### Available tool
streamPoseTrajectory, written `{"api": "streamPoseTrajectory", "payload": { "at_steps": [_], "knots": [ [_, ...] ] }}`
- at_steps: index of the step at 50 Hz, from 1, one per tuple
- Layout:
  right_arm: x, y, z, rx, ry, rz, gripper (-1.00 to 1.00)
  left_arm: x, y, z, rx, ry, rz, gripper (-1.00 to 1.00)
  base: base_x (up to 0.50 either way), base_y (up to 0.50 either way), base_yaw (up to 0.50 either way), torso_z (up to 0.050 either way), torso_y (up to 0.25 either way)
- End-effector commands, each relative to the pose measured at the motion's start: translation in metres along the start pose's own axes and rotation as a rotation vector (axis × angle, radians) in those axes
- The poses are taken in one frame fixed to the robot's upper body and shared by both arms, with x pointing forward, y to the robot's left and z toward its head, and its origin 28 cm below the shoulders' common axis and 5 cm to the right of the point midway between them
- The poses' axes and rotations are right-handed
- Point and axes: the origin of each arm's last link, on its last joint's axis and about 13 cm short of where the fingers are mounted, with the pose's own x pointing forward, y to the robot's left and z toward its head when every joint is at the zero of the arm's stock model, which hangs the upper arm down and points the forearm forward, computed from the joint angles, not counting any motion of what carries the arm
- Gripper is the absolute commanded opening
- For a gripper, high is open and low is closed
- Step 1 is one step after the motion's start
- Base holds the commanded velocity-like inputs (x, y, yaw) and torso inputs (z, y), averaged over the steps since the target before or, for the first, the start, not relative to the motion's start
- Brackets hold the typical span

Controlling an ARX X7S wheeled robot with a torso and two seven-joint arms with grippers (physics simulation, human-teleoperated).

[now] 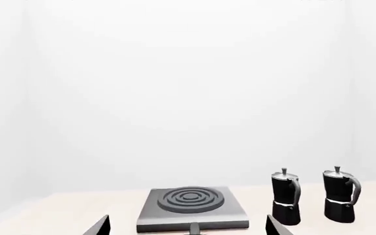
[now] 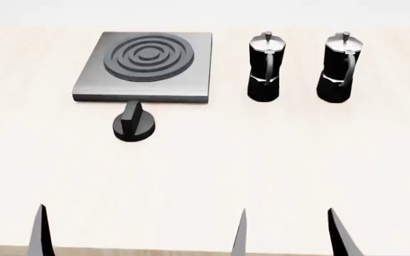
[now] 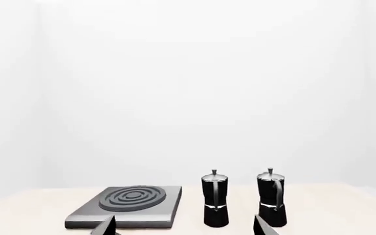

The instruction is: Put both moka pots on the stove.

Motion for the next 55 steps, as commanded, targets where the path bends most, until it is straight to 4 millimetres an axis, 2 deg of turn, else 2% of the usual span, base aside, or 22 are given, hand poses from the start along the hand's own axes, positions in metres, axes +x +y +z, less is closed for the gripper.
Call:
{"api": "streamPoseTrajectory", "payload": {
  "at_steps": [1, 55],
  "knots": [
    [-0.0001, -0.0006, 0.0033, 0.011, -0.012, -0.007, 1.00, -0.0015, -0.0005, 0.0032, 0.001, -0.012, -0.003, 1.00, 0.21, 0.00, 0.00, 0.000, 0.000],
    [-0.0004, 0.0016, 0.0003, -0.010, -0.011, 0.004, 1.00, -0.0008, -0.0013, 0.0001, -0.006, -0.004, -0.008, 1.00, 0.24, 0.00, 0.00, 0.000, 0.000]
  ]
}}
